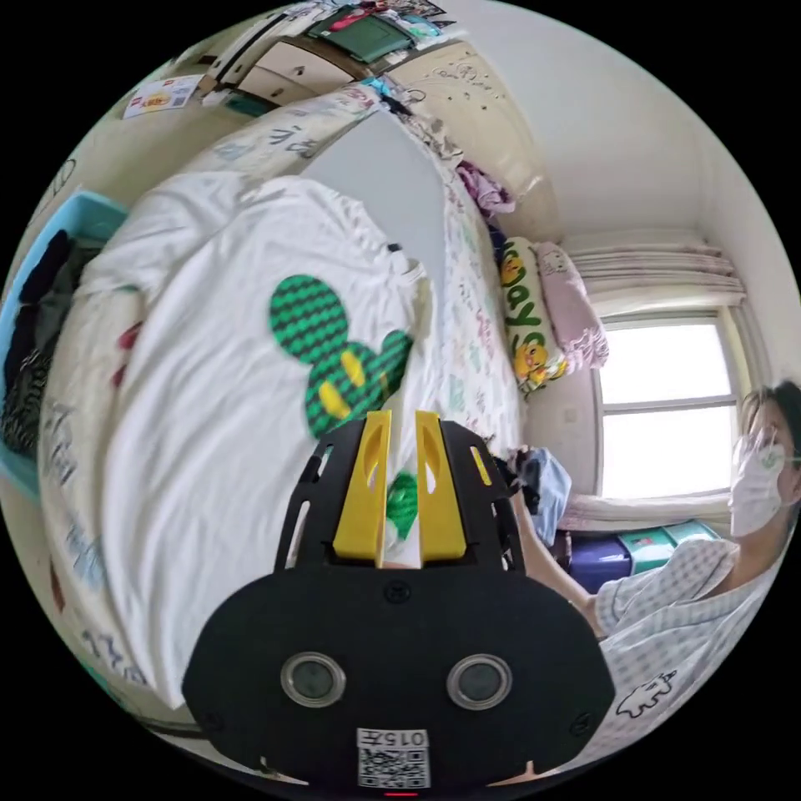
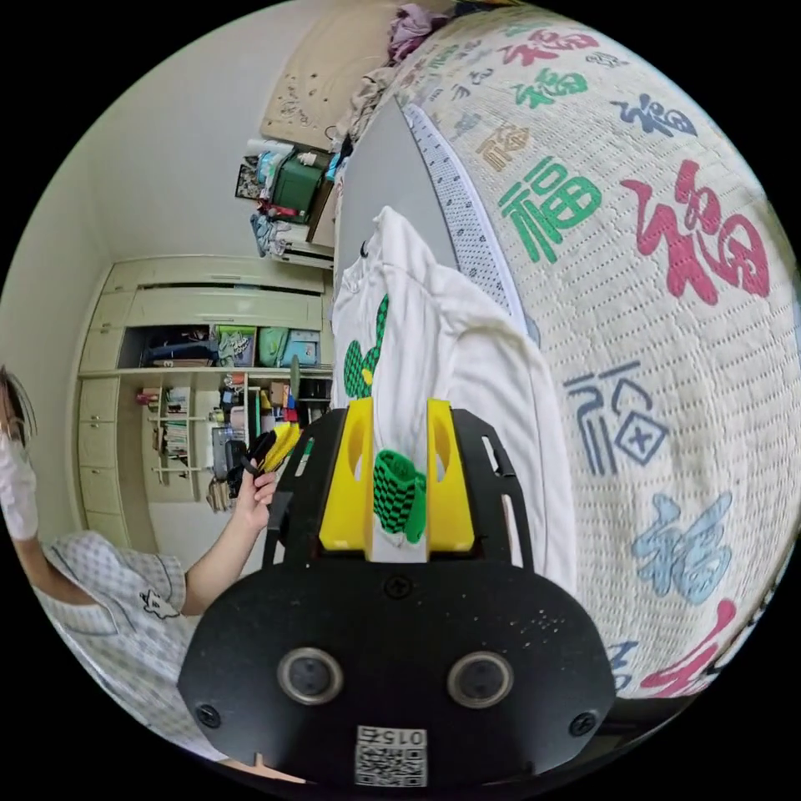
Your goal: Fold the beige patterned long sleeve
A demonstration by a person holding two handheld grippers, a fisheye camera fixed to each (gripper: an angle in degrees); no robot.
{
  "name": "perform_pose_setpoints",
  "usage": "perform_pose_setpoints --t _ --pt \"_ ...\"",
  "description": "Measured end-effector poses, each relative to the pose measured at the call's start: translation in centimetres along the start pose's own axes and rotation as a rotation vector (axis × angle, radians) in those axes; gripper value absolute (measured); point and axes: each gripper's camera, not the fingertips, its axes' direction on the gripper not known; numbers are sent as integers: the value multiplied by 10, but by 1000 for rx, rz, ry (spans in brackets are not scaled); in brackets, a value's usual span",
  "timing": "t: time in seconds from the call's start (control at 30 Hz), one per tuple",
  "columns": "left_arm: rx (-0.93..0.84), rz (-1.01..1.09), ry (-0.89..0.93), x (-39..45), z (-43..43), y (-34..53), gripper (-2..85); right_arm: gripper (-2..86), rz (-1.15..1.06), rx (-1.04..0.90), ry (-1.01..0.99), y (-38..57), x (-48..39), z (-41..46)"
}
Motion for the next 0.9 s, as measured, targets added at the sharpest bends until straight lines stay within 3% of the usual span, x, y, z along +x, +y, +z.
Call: perform_pose_setpoints --t 0.2,0.37,0.53,0.7,0.9 --pt "-53 8 72 48 151 -128 84 107 35 -67 -10 -30 47 55" --pt "-201 -32 109 58 246 -201 99 22 118 -54 -23 -35 81 78" --pt "-280 85 41 83 273 -227 104 3 116 98 -83 -5 112 37" --pt "-396 142 102 98 300 -224 98 1 158 93 -150 16 143 38" --pt "-500 252 102 130 335 -229 26 0 177 100 -142 18 135 49"
